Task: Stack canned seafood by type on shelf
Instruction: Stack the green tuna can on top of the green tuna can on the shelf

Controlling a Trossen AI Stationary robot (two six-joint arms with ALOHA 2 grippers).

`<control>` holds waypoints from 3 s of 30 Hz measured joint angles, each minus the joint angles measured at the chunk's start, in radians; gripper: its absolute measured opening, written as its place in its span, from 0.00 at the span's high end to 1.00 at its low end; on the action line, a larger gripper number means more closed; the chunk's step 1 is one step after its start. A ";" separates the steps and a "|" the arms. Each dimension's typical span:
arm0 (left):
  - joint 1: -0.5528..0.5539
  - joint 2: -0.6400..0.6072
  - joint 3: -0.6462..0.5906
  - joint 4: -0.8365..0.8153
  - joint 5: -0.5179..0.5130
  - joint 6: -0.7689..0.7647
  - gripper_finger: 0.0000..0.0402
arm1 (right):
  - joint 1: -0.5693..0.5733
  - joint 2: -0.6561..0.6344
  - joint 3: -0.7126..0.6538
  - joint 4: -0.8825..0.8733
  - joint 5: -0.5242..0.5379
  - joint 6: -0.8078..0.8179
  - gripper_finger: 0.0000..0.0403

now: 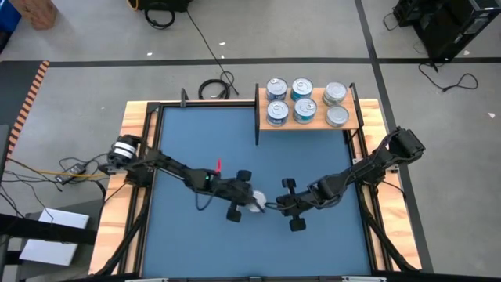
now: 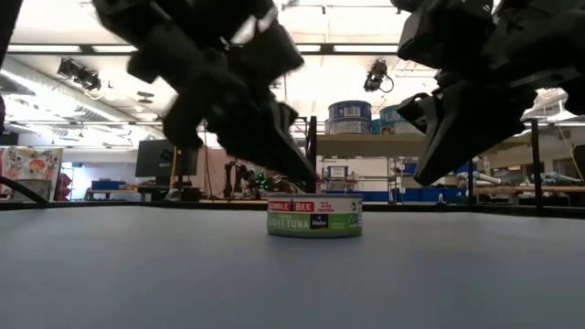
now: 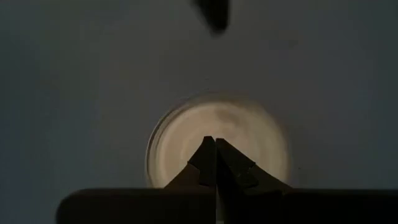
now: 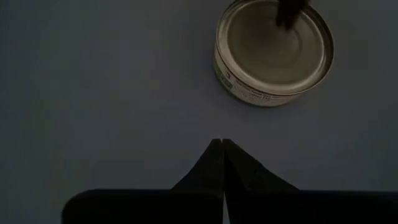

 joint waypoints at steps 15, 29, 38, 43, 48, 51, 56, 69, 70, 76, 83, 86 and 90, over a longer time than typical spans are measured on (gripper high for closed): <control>0.102 0.006 0.148 -0.268 -0.126 0.056 1.00 | 0.002 0.000 0.000 0.001 0.000 0.013 0.99; 0.043 -0.030 0.147 -0.393 -0.197 0.121 0.86 | 0.003 0.000 0.000 0.001 -0.001 0.023 0.98; 0.040 0.015 0.146 -0.396 -0.192 0.123 0.77 | 0.004 0.000 0.000 0.006 0.000 0.023 0.98; 0.037 0.042 0.147 -0.379 -0.231 0.125 0.77 | 0.004 0.001 0.000 0.021 0.000 0.023 0.98; 0.038 0.051 0.147 -0.375 -0.253 0.125 0.77 | 0.004 0.001 0.000 0.023 0.000 0.023 0.98; 0.038 0.051 0.147 -0.375 -0.255 0.124 0.79 | 0.004 0.001 0.000 0.025 0.000 0.021 0.98; 0.039 0.051 0.148 -0.375 -0.263 0.121 0.91 | 0.004 0.001 0.000 0.026 0.000 0.020 0.98; 0.039 0.051 0.150 -0.373 -0.249 0.092 0.99 | 0.004 0.001 0.000 0.045 -0.002 0.084 0.93; 0.039 0.051 0.156 -0.384 -0.238 0.082 0.99 | 0.004 0.001 0.000 0.043 -0.002 0.086 0.92; 0.038 0.053 0.201 -0.454 -0.185 0.034 1.00 | 0.010 0.001 0.000 0.041 0.047 0.083 0.83; 0.038 0.051 0.227 -0.481 -0.073 -0.009 1.00 | 0.061 0.001 0.000 0.039 0.221 0.039 0.69; 0.038 0.044 0.227 -0.496 -0.071 -0.012 1.00 | 0.083 0.001 0.000 0.039 0.280 0.024 0.63; 0.038 0.022 0.227 -0.512 -0.078 -0.011 1.00 | 0.095 0.001 0.000 0.042 0.321 0.003 0.57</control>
